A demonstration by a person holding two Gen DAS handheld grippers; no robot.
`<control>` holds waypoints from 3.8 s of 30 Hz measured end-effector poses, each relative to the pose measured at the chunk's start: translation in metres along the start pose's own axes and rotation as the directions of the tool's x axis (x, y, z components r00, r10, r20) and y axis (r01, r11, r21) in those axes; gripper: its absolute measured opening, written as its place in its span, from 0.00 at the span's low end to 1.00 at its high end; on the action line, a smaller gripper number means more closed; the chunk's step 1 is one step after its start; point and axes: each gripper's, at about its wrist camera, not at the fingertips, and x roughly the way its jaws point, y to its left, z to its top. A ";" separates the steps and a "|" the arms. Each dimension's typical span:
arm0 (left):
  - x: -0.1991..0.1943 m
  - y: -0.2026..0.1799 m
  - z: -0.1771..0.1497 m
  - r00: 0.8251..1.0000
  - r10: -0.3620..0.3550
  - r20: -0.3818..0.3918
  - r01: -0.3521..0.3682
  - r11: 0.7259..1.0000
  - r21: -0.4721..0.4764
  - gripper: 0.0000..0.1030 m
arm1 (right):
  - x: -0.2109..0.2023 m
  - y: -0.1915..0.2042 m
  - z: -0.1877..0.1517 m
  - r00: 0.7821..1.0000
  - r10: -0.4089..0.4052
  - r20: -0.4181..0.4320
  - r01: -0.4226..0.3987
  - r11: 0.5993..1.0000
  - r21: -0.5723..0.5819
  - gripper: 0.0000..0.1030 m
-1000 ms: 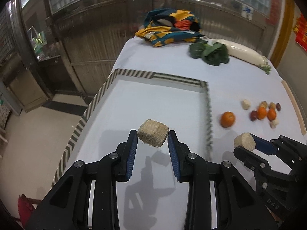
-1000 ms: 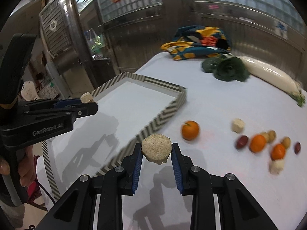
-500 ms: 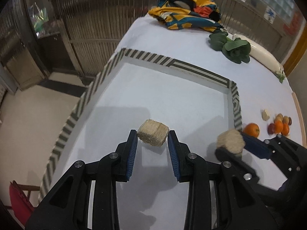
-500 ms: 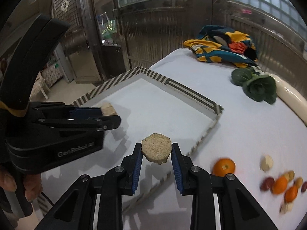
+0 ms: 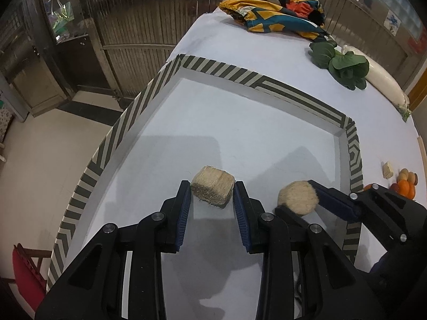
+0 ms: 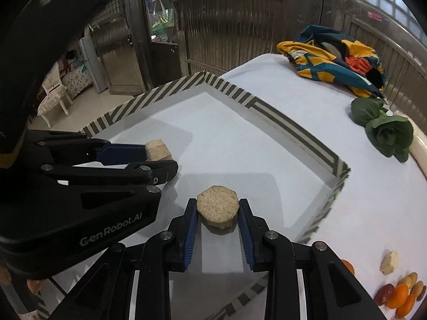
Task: Organize fruits
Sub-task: 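Open both tools to drop the beige pieces into the tray, then move both tools back toward the fruits on the table, then grasp the red date with the right tool while the left tool grasps an orange, then carry the held orange and red date over the striped tray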
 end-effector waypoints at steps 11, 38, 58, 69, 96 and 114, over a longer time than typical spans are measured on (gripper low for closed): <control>-0.030 -0.002 -0.008 0.998 -0.035 0.061 0.036 0.999 -0.028 0.34 | -0.041 -0.017 -0.012 0.997 0.029 0.068 -0.035 0.996 0.081 0.39; -0.064 -0.153 -0.075 0.973 -0.212 0.089 0.193 0.963 0.190 0.54 | -0.163 -0.132 -0.182 0.980 -0.167 0.112 0.106 0.902 0.419 0.43; -0.019 -0.177 -0.055 0.983 -0.172 0.060 0.159 0.971 0.179 0.54 | -0.099 -0.163 -0.134 0.992 -0.105 0.069 0.080 0.950 0.300 0.44; -0.005 -0.184 -0.045 0.987 -0.157 0.039 0.148 0.974 0.173 0.54 | -0.089 -0.176 -0.123 0.983 -0.176 0.044 0.158 0.950 0.268 0.18; -0.035 -0.190 -0.079 0.975 -0.205 0.084 0.180 0.955 0.235 0.30 | -0.160 -0.153 -0.190 0.975 -0.183 0.123 0.123 0.916 0.381 0.18; -0.061 -0.193 -0.117 0.973 -0.183 0.140 0.137 0.947 0.291 0.30 | -0.173 -0.125 -0.207 0.965 -0.219 0.143 0.136 0.889 0.438 0.18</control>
